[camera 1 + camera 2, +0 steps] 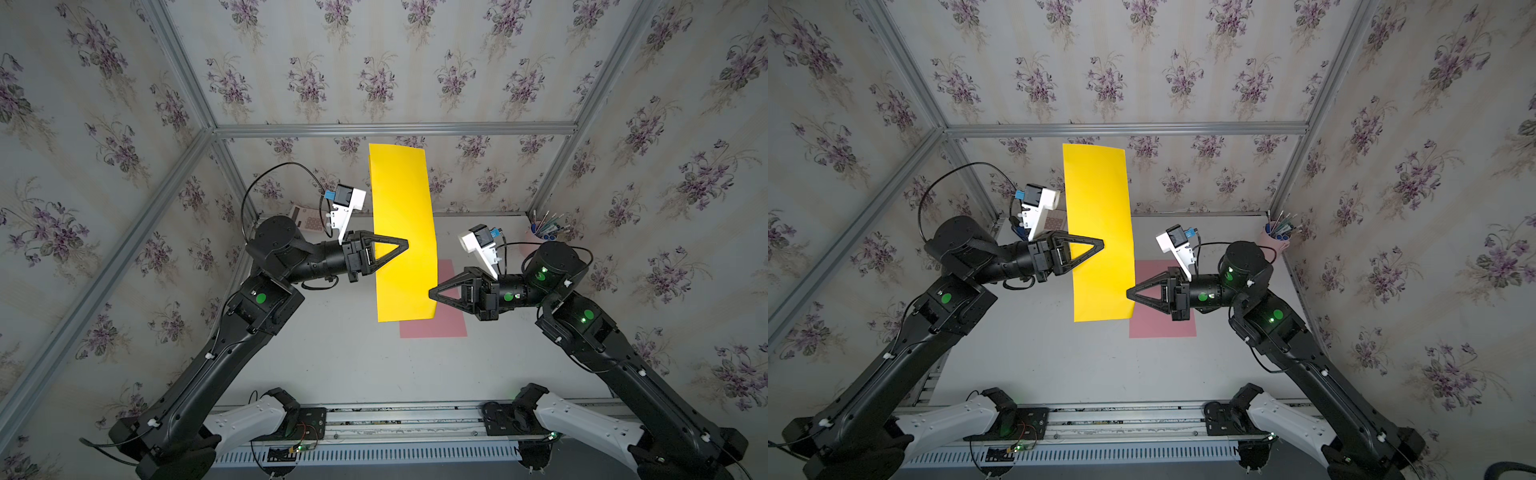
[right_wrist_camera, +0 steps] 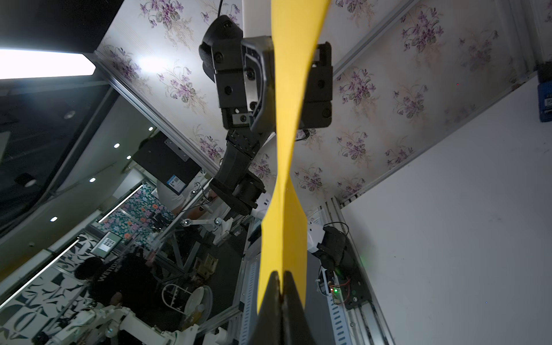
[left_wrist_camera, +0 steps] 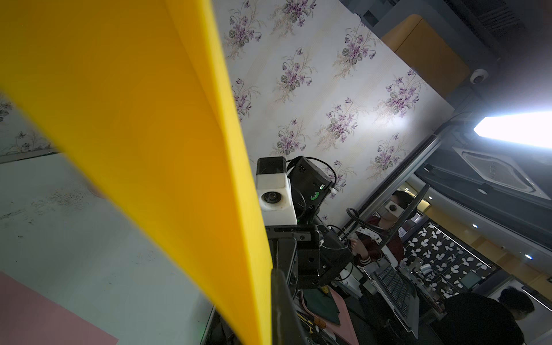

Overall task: Fold the rectangular paper in half along the long edge
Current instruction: Fold the paper.

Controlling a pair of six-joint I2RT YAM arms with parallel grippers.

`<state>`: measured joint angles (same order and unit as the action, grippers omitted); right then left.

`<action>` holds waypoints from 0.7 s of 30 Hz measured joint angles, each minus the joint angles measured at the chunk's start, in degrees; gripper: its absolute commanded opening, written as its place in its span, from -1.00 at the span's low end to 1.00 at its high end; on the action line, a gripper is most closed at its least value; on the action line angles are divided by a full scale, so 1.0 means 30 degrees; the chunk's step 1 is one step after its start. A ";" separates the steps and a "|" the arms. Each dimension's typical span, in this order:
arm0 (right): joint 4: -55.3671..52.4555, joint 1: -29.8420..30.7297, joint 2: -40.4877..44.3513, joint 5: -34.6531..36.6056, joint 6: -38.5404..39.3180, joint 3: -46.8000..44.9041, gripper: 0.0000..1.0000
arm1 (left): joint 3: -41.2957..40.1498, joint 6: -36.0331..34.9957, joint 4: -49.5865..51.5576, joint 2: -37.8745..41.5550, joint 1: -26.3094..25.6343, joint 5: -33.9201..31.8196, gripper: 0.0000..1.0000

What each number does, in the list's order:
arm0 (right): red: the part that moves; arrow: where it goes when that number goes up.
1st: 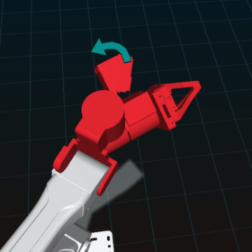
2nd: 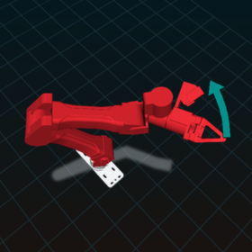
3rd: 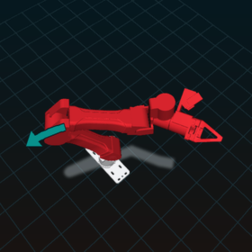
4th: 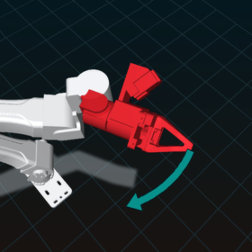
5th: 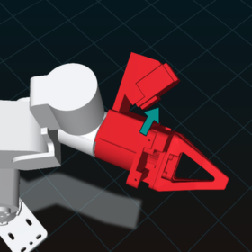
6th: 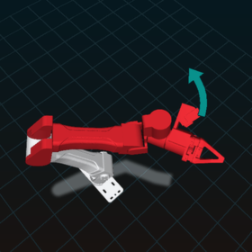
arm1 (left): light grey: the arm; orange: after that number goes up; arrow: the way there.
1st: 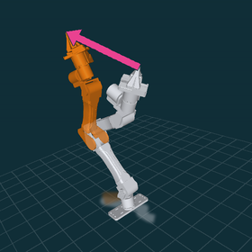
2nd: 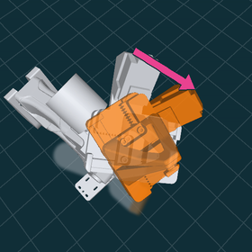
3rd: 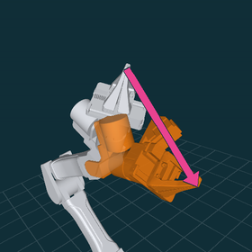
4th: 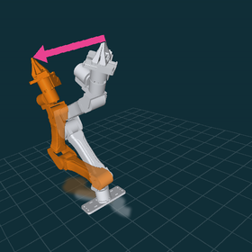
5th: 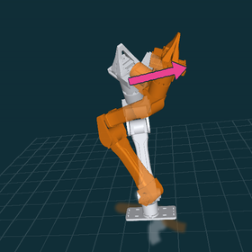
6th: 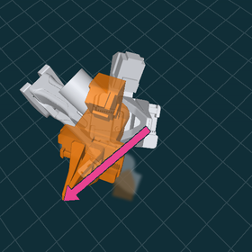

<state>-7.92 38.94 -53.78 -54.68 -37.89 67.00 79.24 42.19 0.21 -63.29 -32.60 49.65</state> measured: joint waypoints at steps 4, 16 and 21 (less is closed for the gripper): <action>-0.0255 0.0000 0.0197 -0.0073 0.0168 0.0036 -1.00 | 0.0066 -0.0051 -0.0007 -0.0095 -0.0044 -0.0022 -1.00; -0.0780 0.0015 0.0597 -0.0131 0.0277 -0.0619 -0.86 | 0.0474 -0.0073 0.0452 -0.0554 -0.0102 0.0233 -1.00; -0.0925 0.0015 0.0852 -0.0219 0.0503 -0.0925 -0.70 | 0.0714 -0.0124 0.0474 -0.0656 -0.0175 0.0219 -1.00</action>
<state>-10.70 38.98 -51.22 -55.33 -36.38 64.23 81.38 41.82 1.63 -65.25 -33.12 50.30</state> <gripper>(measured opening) 0.062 0.053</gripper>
